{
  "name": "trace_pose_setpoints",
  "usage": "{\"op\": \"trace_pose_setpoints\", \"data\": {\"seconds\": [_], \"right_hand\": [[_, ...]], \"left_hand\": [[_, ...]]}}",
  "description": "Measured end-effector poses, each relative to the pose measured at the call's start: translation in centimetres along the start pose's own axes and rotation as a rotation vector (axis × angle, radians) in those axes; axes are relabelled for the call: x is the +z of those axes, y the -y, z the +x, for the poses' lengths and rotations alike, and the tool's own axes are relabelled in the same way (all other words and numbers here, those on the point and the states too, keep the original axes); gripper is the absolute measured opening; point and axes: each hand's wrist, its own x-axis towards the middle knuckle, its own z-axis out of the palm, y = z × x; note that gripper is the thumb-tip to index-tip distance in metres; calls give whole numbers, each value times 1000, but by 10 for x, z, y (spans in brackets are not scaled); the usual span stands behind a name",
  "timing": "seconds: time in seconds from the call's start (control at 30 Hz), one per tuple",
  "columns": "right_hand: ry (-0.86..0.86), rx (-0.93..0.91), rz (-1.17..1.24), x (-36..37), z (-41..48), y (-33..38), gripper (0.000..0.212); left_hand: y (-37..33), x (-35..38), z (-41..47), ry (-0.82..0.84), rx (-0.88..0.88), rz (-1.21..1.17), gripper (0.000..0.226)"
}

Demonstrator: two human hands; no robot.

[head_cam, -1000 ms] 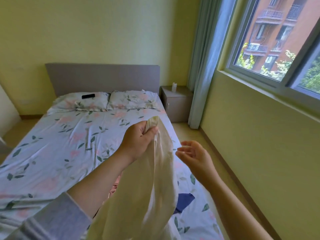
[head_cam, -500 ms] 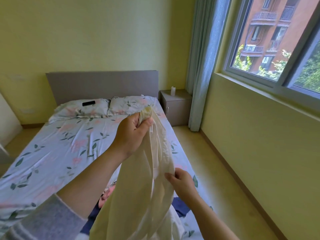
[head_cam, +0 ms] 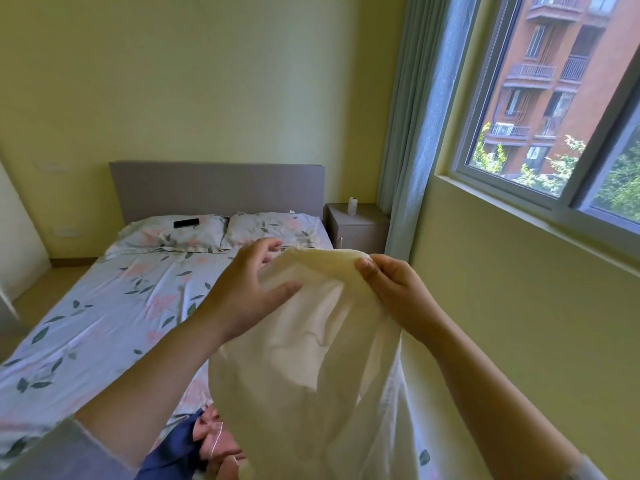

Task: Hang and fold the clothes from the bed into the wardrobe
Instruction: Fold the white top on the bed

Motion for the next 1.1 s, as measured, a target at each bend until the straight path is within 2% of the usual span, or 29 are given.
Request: {"op": "trace_pose_setpoints", "data": {"seconds": [0.13,0.2,0.27,0.37,0.43,0.5,0.57,0.67,0.8,0.87,0.97,1.1], "right_hand": [[72,-38,12,-3,5,18,57],[83,-45,49,-6,6,24,49],[73,-51,50,-10,8,27,45],[65,-39,-24,-18,5,23,29],[111,1,-89,-24,-1,16,15],[134,56,-254,-24,-7,4,17],[74,136,-372,-15,-16,-11,24],[-2,278,-371,-2,-36,-41,23],[-66,400,-204,-2,-58,-81,9],[-156,377,-197,-11,-57,-92,17],[-297,311,-203,-32,-48,-97,22],[-455,156,-214,-63,-27,-84,27]], "left_hand": [[-30,-7,18,190,159,55,75],[-37,-8,26,258,169,94,59],[-40,-6,33,272,153,28,23],[-47,-5,35,229,151,-143,29],[-54,-4,38,200,144,-217,19],[-58,-1,41,185,135,-224,18],[-62,3,45,153,128,-194,17],[-68,3,49,75,129,-241,18],[-71,-3,54,-20,142,-298,15],[-64,-5,56,-40,121,-222,17],[-44,-10,55,-98,53,21,17],[-15,-15,44,-154,-13,219,25]]}}
